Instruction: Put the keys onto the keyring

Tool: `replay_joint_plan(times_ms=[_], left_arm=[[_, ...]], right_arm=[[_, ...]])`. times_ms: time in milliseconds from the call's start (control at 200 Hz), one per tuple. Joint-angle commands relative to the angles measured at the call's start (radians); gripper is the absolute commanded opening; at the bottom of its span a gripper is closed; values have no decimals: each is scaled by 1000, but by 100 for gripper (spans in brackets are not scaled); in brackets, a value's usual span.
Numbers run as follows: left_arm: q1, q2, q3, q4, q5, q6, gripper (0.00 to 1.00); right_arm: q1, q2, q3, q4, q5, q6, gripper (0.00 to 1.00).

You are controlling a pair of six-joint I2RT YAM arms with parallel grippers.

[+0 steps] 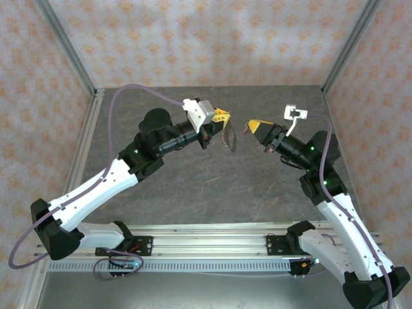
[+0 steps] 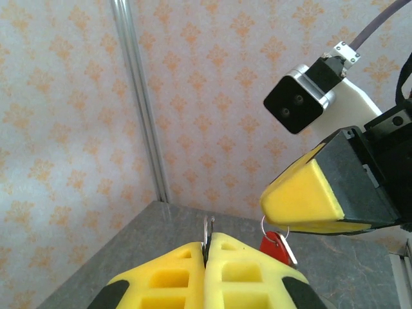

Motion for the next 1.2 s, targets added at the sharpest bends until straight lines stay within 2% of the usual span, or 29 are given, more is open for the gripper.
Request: replay_joint_plan(times_ms=[0, 701, 1191], left_arm=[[-11, 13, 49, -6, 32, 53, 0], [-20, 66, 90, -51, 72, 32, 0], [-20, 66, 87, -49, 78, 23, 0]], right_arm=[[-7, -9, 8, 74, 0, -14, 0], [47, 53, 98, 66, -7, -75, 0], [102, 89, 128, 42, 33, -118, 0]])
